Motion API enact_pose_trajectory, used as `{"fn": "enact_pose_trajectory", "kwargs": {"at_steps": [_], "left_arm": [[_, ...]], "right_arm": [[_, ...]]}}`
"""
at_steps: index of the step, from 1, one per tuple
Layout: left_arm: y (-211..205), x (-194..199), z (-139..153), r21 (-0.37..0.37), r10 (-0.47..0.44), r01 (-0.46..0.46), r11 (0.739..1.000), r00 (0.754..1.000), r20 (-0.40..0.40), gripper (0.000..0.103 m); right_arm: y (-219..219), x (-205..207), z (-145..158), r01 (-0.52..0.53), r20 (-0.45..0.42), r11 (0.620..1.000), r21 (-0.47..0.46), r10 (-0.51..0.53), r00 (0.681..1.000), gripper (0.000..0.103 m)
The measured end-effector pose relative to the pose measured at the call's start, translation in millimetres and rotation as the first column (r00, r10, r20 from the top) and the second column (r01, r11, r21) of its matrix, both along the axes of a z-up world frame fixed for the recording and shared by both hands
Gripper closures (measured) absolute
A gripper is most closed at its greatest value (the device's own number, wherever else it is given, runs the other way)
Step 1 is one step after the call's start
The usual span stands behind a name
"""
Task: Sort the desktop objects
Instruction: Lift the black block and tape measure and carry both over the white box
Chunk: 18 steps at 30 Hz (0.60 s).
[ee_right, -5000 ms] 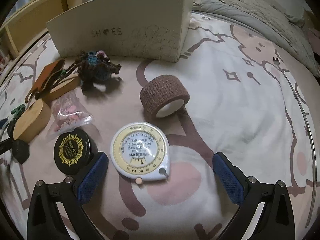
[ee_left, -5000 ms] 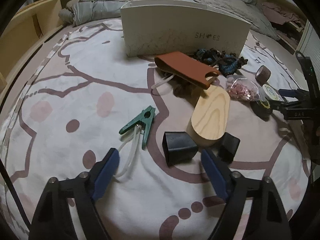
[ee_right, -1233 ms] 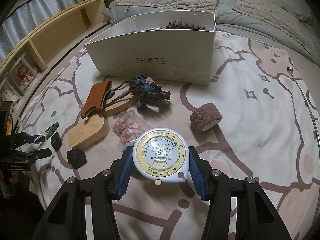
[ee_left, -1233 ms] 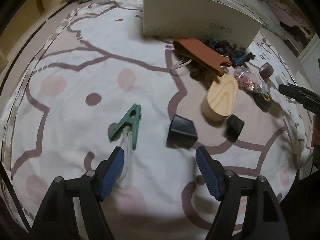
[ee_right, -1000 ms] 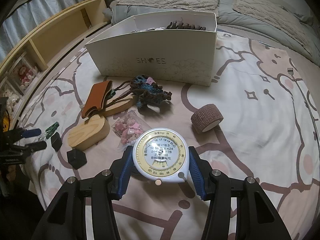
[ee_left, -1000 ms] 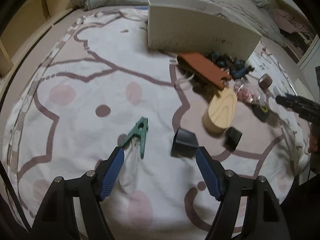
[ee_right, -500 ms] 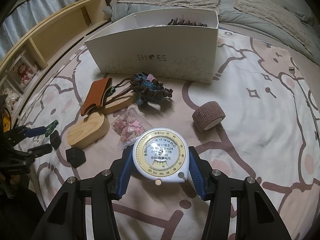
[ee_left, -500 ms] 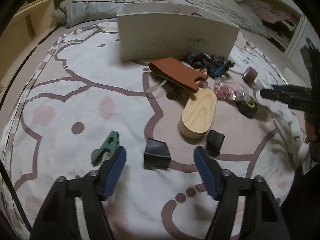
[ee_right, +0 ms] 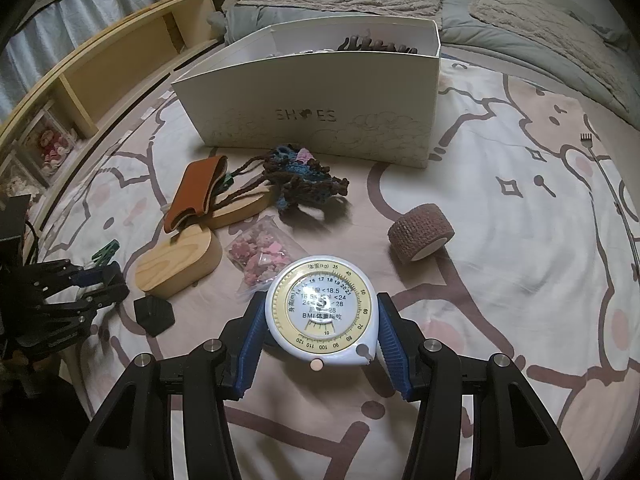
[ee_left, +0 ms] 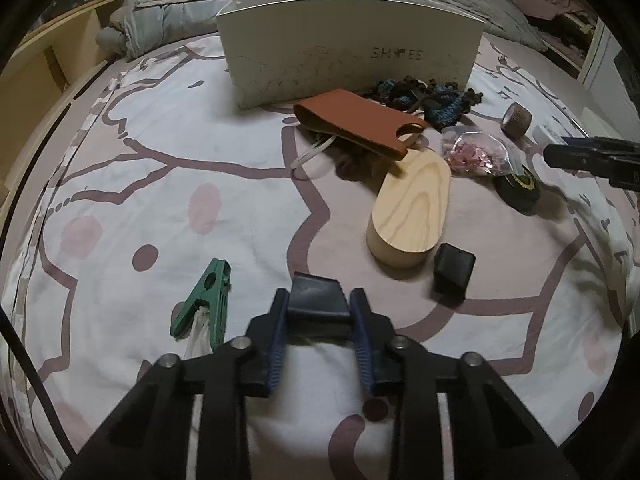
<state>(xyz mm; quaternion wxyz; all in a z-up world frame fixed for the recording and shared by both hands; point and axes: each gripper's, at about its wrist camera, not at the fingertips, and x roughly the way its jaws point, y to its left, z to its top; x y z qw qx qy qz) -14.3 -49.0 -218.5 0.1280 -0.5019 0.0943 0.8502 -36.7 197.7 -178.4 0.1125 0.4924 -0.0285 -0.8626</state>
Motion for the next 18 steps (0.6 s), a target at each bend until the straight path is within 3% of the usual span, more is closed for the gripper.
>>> {"fn": "enact_pose_trajectory", "kwargs": {"at_steps": [18], "left_arm": [[14.2,-6.6,34.6,0.032,-0.006,0.009,0.999,0.996,-0.089,0.074]], "right_arm": [[-16.2,-2.2,21.2,-0.044,-0.043,0.999,-0.006,0.044,0.998,0.049]]}}
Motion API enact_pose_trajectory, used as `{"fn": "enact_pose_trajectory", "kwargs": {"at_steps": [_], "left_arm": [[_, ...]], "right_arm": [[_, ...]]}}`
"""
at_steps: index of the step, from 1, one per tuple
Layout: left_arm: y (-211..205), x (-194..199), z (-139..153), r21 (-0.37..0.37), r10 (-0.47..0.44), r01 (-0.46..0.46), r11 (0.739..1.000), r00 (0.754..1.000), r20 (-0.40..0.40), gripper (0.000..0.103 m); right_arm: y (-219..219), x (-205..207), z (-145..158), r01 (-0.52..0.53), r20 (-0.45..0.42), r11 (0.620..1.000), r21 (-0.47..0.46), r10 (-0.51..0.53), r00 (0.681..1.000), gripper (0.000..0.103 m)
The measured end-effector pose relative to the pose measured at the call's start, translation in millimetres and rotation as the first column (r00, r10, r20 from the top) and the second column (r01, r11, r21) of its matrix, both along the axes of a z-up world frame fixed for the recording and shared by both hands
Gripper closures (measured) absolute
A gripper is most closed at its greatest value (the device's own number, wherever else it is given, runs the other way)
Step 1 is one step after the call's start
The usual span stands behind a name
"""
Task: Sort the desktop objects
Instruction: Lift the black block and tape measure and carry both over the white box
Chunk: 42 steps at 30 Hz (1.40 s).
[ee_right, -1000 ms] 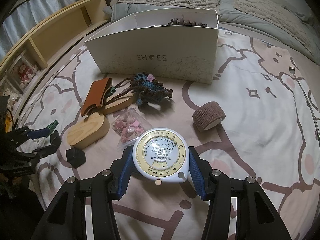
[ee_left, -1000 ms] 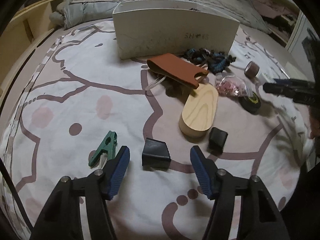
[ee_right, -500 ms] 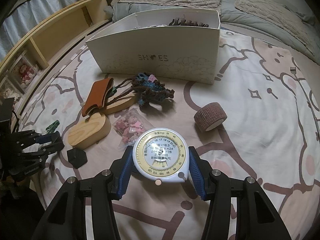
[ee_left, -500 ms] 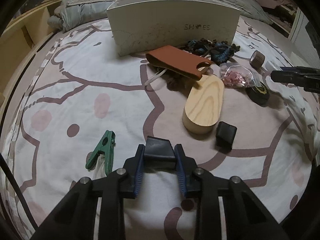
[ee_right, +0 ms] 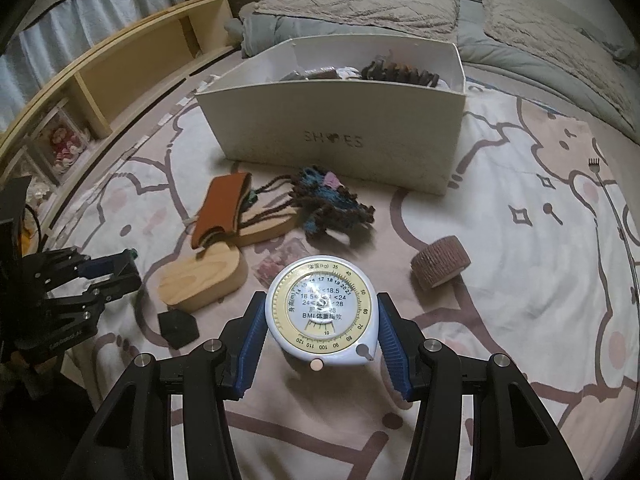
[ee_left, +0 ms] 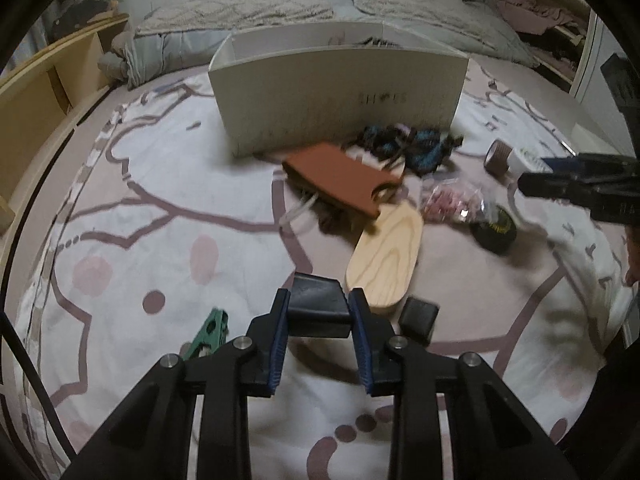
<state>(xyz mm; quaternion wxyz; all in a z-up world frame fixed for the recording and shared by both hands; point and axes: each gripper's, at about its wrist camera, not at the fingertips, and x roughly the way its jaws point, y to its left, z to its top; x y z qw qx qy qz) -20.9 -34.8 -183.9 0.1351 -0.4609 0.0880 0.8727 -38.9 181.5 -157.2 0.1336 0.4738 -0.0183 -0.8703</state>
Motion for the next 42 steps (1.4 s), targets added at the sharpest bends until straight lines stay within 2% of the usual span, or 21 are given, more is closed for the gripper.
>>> {"fn": "enact_pose_trajectory", "kwargs": {"at_steps": [6,14,30,38,42], "left_arm": [[5.0,-4.9,17.8,0.012,0.016,-0.016,1.000,0.999,-0.049,0.074],[14.6,-11.4,48.0,0.045,0.022,-0.017,0.999,0.993,-0.115,0.074],[37.2,-18.7,108.7,0.104,0.012,0.014,0.994,0.970,-0.244,0.074],[35.3,-41.5,135.4,0.119,0.039,0.000,0.993,0.947,-0.319,0.074],[29.9,-63.0,149.0,0.151,0.081,-0.032,0.988,0.941,-0.327,0.074]], "right_arm": [[-3.4,-0.8,16.8,-0.009,-0.042,1.000,-0.006,0.008,0.999,0.049],[-4.4,-4.9,56.1,-0.005,-0.145,1.000,-0.025,0.002,0.989,0.049],[0.7,-7.9,119.7,0.063,-0.308,0.998,-0.028,-0.068,0.949,0.049],[6.3,-16.6,145.5,0.108,-0.367,0.994,0.003,-0.099,0.925,0.049],[7.2,-28.7,157.4,0.108,-0.404,0.994,0.023,-0.089,0.910,0.049]]}}
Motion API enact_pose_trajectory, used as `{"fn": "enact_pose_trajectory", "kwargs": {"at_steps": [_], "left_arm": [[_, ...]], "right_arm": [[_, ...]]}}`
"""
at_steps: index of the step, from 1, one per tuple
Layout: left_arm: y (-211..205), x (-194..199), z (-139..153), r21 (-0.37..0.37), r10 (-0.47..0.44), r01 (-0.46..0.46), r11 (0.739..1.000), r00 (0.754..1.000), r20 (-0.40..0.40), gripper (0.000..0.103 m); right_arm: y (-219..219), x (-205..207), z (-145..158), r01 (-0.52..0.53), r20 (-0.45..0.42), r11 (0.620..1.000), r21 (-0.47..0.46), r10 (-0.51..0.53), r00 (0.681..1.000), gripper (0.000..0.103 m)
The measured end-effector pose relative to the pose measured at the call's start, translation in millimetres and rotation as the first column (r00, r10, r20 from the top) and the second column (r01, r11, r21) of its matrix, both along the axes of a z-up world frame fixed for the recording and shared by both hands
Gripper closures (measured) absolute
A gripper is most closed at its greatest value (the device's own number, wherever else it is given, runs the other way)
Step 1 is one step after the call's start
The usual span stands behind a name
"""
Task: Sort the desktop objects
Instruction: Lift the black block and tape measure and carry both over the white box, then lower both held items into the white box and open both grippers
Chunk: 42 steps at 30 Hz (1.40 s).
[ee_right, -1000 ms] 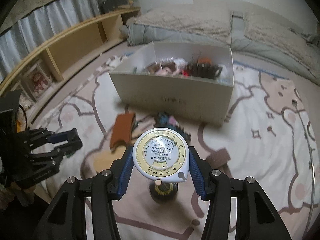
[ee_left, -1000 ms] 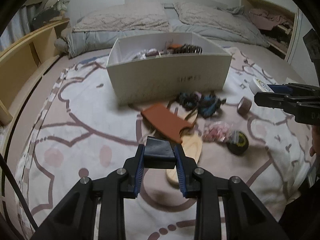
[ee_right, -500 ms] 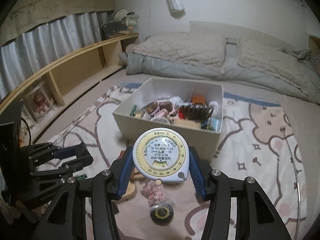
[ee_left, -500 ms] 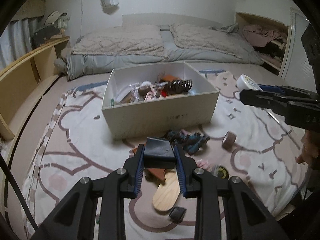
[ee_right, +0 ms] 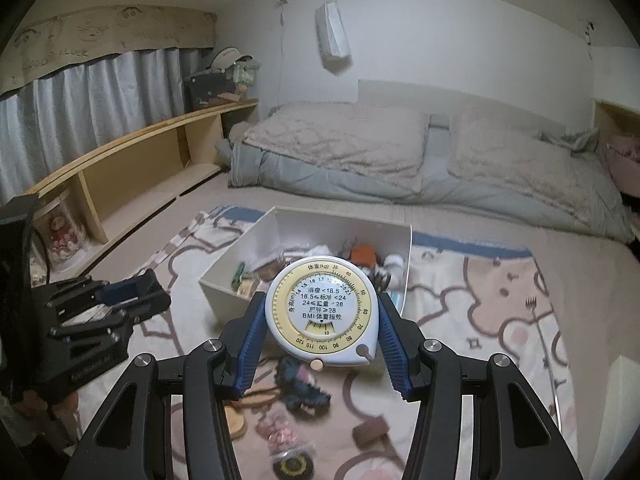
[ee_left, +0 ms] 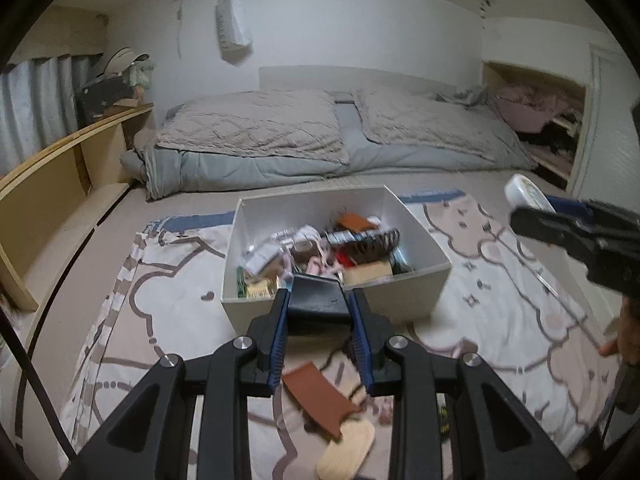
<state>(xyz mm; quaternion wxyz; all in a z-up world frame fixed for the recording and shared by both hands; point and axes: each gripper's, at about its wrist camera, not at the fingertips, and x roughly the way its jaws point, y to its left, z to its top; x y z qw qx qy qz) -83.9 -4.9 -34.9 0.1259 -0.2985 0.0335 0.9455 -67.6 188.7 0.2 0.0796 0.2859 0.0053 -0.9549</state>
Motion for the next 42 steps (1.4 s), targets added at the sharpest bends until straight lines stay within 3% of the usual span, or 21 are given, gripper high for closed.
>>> {"fn": "enact_pose_trajectory", "kwargs": {"at_steps": [6,18,29,34,42], "left_arm": [[-4.8,-34.4,19.7,0.038,0.037,-0.036,0.999,0.999,-0.025,0.074],[-5.3,-92.8,33.7,0.091,0.076,-0.072,0.993,0.996,-0.044,0.074],[13.8,-143.0,-10.9,0.092,0.093,-0.100,0.991,0.993,0.073,0.074],[9.8,-157.6,-37.5,0.051,0.106,-0.112,0.992,0.988,0.111,0.074],[-3.8,-175.4,-60.6,0.043,0.136,-0.143,0.989,0.981,0.136,0.074]], "right_arm": [[0.2,-21.2,15.4,0.021,-0.040,0.999,0.035,-0.019,0.999,0.049],[12.1,-75.8,23.3,0.080,-0.071,0.997,-0.018,-0.081,0.994,0.049],[21.0,-135.4,-27.2,0.155,0.084,0.986,-0.059,-0.150,0.985,0.049],[21.1,-150.9,-47.9,0.163,0.137,0.985,-0.054,-0.154,0.979,0.049],[9.4,-167.1,-66.2,0.139,0.200,0.986,-0.090,-0.119,0.973,0.049]]}}
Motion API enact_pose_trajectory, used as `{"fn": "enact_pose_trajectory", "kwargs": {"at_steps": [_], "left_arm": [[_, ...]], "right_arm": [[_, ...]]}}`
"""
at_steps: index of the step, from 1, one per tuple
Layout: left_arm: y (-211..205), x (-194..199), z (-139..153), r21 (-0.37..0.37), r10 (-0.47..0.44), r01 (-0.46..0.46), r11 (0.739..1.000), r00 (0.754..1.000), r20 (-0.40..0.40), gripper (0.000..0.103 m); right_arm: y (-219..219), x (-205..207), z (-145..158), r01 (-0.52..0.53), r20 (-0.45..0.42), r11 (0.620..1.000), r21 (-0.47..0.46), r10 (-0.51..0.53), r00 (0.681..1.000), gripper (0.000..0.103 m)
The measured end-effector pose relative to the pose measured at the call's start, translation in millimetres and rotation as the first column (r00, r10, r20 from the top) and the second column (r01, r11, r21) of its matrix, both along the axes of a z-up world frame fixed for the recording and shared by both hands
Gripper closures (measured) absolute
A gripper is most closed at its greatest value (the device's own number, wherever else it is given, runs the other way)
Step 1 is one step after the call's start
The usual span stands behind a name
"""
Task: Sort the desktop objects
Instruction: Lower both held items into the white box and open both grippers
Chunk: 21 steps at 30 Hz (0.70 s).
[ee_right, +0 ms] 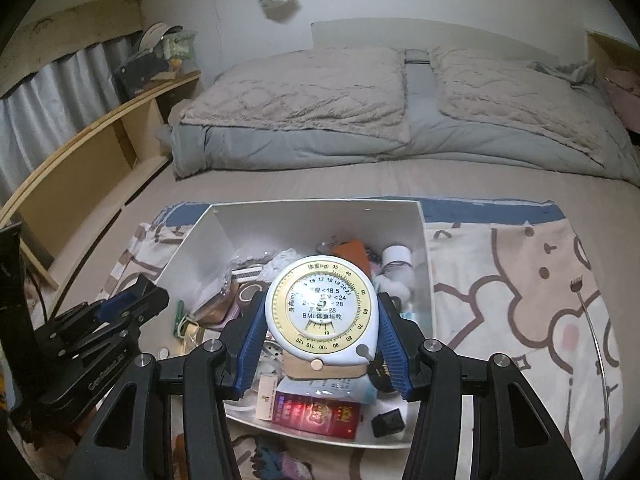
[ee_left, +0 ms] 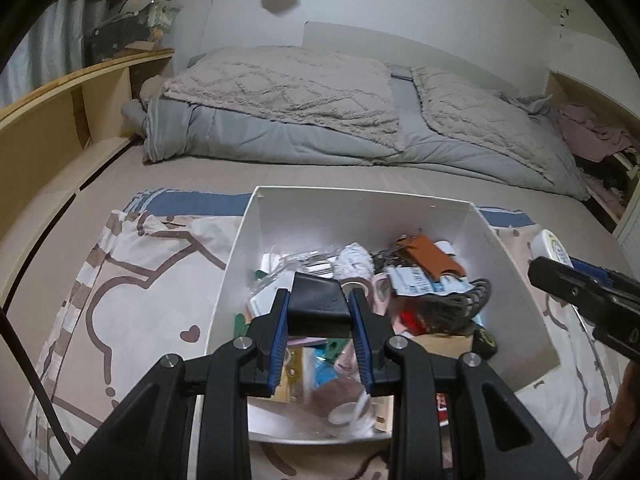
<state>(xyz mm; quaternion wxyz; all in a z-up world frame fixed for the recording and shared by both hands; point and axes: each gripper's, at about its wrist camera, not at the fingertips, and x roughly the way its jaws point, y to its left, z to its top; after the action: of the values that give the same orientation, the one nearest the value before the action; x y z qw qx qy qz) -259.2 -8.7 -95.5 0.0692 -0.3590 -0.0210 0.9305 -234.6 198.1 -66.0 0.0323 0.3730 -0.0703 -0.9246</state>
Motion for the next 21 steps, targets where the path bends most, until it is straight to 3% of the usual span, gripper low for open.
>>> {"fn": "enact_pose_trajectory", "kwargs": {"at_steps": [14,18,21], "left_arm": [[-5.5,-22.2,-21.8,-0.018,0.026,-0.025,1.000,0.999,0.027,0.074],[-8.8,-26.5,-24.6,0.010,0.037,-0.037,0.999,0.999,0.036,0.074],[-12.3,-27.9,-26.8,0.035,0.042,-0.044,0.998,0.998,0.040,0.060]], "right_arm": [[-28.2,-24.2,-17.8,-0.065,0.045,0.998,0.009,0.064,0.997,0.049],[-30.7,-30.4,-23.8,-0.072,0.068,0.997,-0.003,0.072,0.995,0.049],[-34.3,-34.1,-28.7,-0.083,0.081,0.997,-0.002,0.083,0.993,0.049]]}}
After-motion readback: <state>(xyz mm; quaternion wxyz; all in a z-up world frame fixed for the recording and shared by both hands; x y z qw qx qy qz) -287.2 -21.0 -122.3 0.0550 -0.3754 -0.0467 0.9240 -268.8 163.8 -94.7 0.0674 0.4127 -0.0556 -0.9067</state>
